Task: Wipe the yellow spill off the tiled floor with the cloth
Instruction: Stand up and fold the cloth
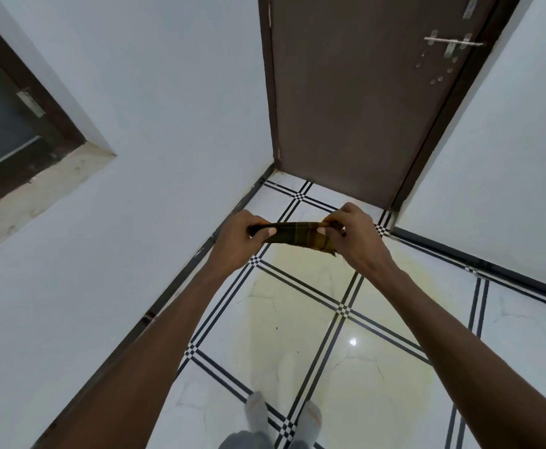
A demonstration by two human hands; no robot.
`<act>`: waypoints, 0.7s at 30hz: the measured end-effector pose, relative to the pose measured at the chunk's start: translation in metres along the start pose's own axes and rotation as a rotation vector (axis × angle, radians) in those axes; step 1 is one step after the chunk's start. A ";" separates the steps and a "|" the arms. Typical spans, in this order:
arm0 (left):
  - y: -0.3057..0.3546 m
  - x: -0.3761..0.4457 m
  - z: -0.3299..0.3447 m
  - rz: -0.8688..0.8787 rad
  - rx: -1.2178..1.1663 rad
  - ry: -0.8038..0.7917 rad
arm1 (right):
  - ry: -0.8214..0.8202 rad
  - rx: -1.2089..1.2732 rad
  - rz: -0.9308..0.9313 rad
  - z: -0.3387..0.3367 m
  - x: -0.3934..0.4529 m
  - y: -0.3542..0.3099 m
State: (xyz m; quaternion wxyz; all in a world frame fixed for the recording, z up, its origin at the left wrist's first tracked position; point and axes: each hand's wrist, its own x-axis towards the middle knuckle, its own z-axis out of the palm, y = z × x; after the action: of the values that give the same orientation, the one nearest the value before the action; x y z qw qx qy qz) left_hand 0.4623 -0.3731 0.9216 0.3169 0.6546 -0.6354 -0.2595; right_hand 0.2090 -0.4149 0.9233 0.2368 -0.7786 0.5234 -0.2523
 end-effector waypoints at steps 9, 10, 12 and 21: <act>-0.032 -0.056 -0.049 -0.324 -0.508 0.026 | -0.341 0.937 0.356 0.023 -0.020 -0.060; -0.037 -0.064 -0.053 -0.345 -0.524 0.056 | -0.377 0.986 0.386 0.031 -0.024 -0.070; -0.051 -0.084 -0.060 -0.420 -0.551 0.170 | -0.429 1.002 0.410 0.051 -0.035 -0.091; -0.095 -0.251 -0.121 -0.621 -0.803 0.514 | -0.590 0.992 0.466 0.146 -0.108 -0.205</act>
State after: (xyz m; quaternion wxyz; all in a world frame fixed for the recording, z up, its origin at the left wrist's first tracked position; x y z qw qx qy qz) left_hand 0.6013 -0.1135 0.9151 0.5942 0.6810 -0.1669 -0.3941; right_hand 0.4107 -0.2287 0.9263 0.7538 -0.4780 0.4128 -0.1813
